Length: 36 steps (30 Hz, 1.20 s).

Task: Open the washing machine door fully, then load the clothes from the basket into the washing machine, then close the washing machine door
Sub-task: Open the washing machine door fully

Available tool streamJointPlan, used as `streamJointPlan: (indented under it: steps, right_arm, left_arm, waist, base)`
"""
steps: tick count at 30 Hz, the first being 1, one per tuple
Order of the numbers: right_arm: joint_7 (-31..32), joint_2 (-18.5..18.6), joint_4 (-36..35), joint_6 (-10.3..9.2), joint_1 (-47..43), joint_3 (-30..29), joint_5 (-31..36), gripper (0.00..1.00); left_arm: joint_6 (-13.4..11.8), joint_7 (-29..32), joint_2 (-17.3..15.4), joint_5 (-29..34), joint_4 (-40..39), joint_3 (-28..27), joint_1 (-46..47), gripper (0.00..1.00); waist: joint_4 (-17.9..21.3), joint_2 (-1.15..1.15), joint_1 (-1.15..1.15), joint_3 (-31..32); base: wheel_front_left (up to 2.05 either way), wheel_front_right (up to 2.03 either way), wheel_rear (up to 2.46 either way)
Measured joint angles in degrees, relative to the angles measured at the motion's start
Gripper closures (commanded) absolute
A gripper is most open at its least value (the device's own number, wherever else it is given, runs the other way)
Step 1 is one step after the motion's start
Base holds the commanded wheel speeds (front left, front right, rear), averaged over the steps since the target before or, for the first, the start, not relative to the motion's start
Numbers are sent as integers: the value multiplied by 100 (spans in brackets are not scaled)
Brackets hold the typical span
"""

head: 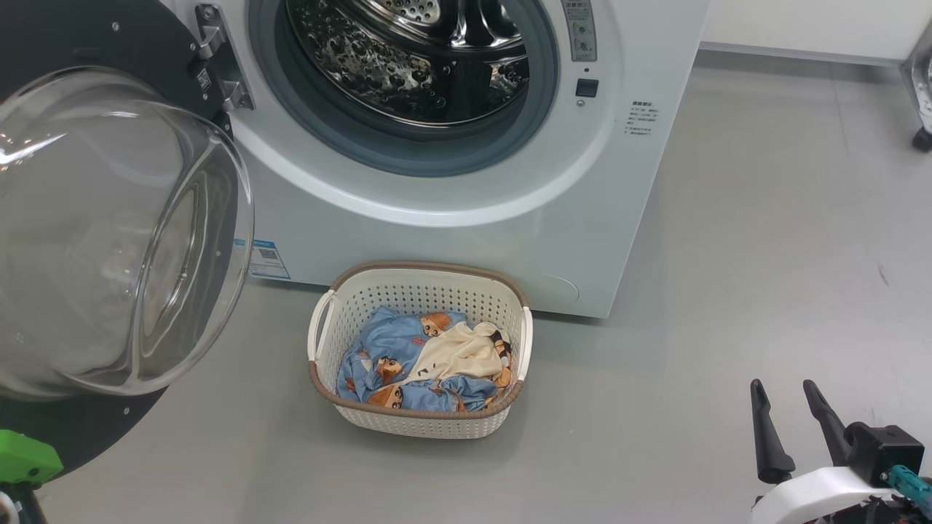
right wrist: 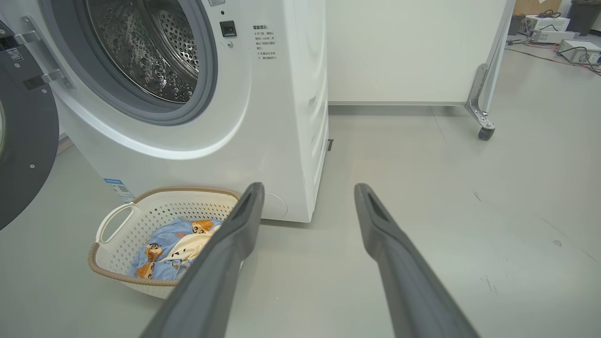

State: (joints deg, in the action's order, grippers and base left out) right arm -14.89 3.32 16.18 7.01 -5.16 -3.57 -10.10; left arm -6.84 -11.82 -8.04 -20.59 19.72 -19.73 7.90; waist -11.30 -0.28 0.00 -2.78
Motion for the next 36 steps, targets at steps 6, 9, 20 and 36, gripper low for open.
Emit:
streamJointPlan:
  steps: [6, 9, 20, 36]
  right_arm:
    - [0, -2, 9, 0, -4, -13, -2, 0]
    - [0, -2, 11, 0, -12, -29, -27, 0]
    - [0, -9, 9, 0, -98, -1, -44, 0]
    - [0, -43, -119, 0, 31, 468, -43, 0]
  left_arm:
    - [-1, -80, 22, 4, 86, -48, 23, 100]
    - [-14, -96, 84, 3, -4, -38, 29, 100]
    - [153, -213, 356, 77, -1272, 493, 58, 33]
    - [894, -238, 515, 120, -1646, 1606, -728, 0]
  waist:
    - [82, 0, 0, 67]
    - [113, 0, 0, 107]
    - [152, 0, 0, 172]
    - [615, 0, 0, 161]
  base:
    - [0, 0, 0]
    - [0, 0, 0]
    - [0, 0, 0]
    - [0, 0, 0]
